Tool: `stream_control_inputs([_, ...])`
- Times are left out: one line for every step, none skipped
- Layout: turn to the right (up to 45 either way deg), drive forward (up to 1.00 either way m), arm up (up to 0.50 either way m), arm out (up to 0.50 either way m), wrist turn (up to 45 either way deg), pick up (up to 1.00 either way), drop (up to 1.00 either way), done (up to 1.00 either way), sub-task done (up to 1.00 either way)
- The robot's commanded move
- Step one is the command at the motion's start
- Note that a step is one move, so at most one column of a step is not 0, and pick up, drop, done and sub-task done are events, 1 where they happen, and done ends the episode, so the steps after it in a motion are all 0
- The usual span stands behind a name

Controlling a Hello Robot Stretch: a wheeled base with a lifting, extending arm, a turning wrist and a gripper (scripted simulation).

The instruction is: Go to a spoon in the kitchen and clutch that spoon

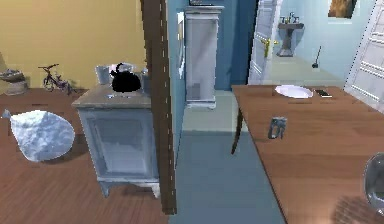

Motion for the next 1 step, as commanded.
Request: stream_control_inputs([0.0,0.70,0.00,0.00,0.0,0.00,0.00,0.00,0.00])
